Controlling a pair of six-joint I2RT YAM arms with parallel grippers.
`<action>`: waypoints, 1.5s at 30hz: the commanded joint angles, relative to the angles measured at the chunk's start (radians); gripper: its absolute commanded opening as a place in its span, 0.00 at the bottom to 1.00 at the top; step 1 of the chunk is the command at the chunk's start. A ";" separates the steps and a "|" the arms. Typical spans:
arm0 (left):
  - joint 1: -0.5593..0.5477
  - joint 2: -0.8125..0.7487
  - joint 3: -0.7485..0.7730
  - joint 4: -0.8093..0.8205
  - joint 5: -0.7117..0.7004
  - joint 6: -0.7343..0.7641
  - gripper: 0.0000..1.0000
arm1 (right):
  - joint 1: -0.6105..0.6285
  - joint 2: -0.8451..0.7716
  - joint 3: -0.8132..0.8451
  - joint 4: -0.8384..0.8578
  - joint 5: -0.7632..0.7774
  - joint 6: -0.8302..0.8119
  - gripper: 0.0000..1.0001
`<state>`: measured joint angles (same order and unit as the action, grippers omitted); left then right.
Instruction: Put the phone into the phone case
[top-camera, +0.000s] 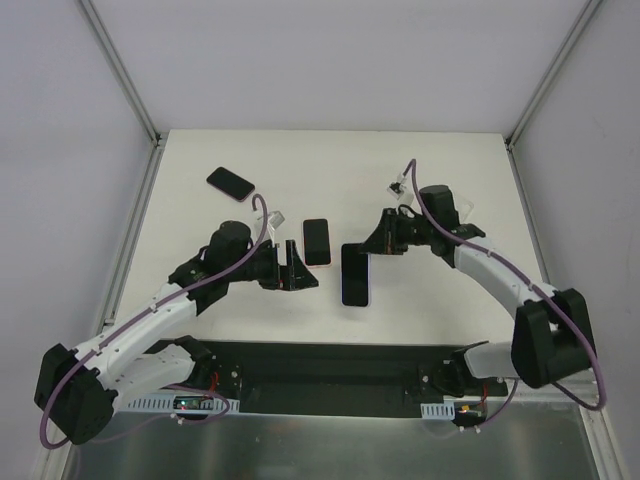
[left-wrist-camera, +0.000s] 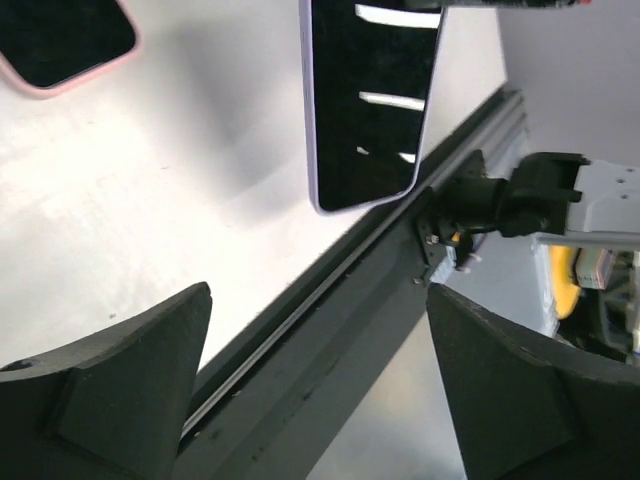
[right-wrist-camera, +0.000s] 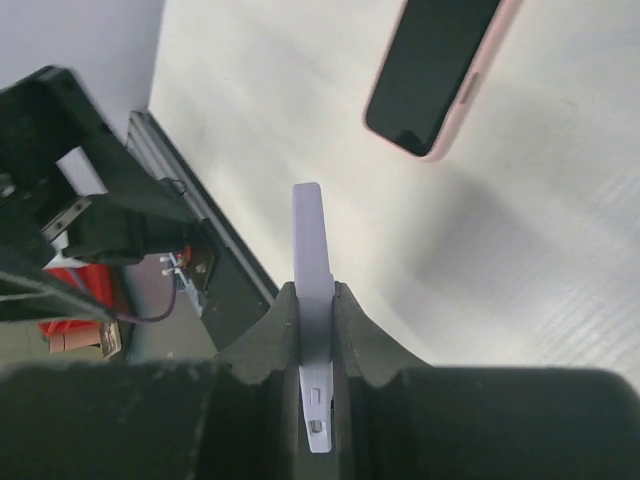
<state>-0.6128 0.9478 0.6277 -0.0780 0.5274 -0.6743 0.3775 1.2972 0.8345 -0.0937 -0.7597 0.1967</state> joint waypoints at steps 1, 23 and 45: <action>0.021 -0.058 0.064 -0.159 -0.147 0.091 0.96 | -0.038 0.154 0.126 -0.040 0.010 -0.089 0.07; 0.027 -0.156 0.147 -0.381 -0.279 0.205 0.99 | -0.100 0.783 0.670 -0.130 -0.015 -0.106 0.09; 0.027 -0.147 0.152 -0.381 -0.323 0.199 0.99 | -0.126 0.838 0.745 -0.169 0.125 -0.074 0.33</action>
<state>-0.5938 0.8001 0.7357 -0.4599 0.2253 -0.4854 0.2638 2.1876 1.5429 -0.2665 -0.6754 0.1284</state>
